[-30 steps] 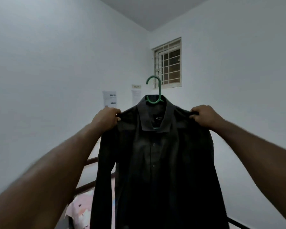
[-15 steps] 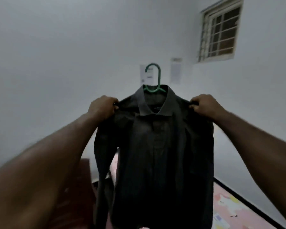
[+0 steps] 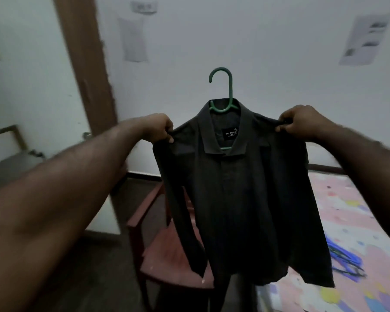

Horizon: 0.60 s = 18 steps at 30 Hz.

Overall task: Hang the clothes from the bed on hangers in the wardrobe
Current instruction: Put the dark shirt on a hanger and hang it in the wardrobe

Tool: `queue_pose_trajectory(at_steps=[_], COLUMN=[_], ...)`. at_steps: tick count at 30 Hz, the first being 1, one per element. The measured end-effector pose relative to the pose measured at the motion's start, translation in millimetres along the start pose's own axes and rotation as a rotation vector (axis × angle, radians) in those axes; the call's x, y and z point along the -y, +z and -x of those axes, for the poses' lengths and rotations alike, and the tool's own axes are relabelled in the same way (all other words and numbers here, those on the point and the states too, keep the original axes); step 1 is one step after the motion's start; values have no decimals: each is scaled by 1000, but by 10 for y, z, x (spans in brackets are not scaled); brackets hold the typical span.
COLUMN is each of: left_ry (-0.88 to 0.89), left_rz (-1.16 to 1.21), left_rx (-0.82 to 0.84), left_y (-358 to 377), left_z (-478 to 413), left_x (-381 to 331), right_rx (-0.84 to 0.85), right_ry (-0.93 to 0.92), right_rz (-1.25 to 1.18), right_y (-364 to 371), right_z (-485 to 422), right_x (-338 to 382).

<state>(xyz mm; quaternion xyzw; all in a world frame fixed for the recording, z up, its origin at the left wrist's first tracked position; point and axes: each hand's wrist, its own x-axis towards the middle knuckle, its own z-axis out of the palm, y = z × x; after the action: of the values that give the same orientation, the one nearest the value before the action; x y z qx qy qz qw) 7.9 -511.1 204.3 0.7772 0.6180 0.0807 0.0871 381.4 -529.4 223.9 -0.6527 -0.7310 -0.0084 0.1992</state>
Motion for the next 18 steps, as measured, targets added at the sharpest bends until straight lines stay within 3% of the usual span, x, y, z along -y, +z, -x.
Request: queue_pose_trajectory(at_steps=[5,7,9,10,13,18], left_ry=[-237,-281,-284,-317,-439,-547], left_rz=[-4,-9,-76,-98,-134,-155], left_rx=[118,-34,-400,-493,-445,-551], left_y=[-101,-189,-315,-395,-551,-763], left_z=[568,770,997,1113,1378,1850], left_x=[1061,1473,1911,2129,2748,3652], right_rx=[172,132,17,17,85,28], right_ry=[-173,-235,-309,-350,-425,-509], right_rz=[0,-13,-67,-67,-67,-226], right_y=[642,842,1036,1133,1395,1832], right_z=[-314,-445,-601,-697,-939,-1219], right_x=[1111,1510,1957,2229,3003,4106])
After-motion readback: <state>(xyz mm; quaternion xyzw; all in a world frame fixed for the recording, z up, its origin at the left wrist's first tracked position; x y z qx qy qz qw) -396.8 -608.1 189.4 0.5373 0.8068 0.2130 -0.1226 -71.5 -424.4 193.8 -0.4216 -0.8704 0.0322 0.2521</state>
